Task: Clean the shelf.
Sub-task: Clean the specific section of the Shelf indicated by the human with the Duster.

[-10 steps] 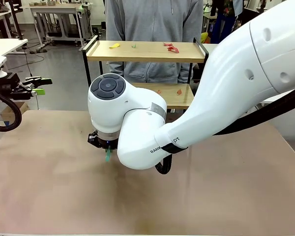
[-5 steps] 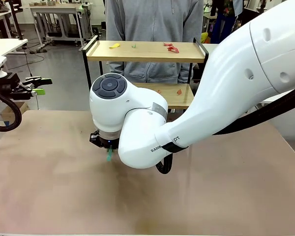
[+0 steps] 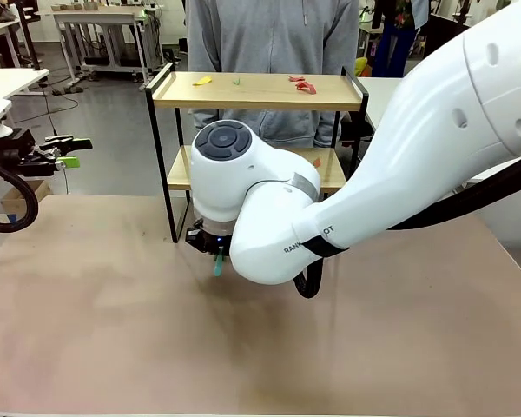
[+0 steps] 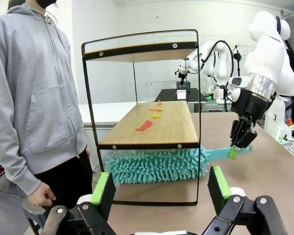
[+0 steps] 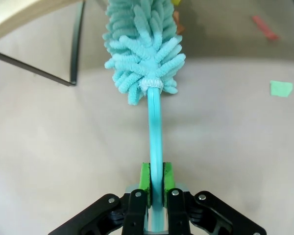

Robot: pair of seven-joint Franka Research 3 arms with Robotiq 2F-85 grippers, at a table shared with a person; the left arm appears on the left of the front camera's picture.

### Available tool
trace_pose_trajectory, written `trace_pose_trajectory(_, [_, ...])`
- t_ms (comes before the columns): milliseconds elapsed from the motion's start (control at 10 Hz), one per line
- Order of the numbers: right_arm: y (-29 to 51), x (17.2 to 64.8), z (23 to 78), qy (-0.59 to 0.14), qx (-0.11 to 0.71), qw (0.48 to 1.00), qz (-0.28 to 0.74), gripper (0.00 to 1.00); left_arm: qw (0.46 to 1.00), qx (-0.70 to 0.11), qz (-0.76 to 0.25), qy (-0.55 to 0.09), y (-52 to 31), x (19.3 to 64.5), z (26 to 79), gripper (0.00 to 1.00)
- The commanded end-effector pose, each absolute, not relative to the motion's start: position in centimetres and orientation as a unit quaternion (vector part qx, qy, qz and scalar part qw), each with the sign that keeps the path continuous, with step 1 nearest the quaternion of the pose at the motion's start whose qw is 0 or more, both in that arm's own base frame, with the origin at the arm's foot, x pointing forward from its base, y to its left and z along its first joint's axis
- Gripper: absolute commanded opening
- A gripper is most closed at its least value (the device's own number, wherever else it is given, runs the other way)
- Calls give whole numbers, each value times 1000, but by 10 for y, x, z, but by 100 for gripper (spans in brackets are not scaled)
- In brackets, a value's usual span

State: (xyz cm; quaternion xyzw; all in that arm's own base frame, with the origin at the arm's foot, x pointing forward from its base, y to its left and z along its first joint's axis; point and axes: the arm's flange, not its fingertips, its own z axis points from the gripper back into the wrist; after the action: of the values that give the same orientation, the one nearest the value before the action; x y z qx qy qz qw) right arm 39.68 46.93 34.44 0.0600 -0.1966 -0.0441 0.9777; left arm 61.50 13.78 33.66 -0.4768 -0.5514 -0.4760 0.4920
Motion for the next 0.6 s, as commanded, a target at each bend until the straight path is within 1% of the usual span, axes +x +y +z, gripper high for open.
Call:
trace_pose_trajectory(0, [447,400,352,-177,60,981,-43,13,488,-474,-477,-556,138,613,340,100])
trace_pose_trajectory(500, [389,415,348,-158,35,986,-46,13,488,-474,-477,-556,138,613,340,100])
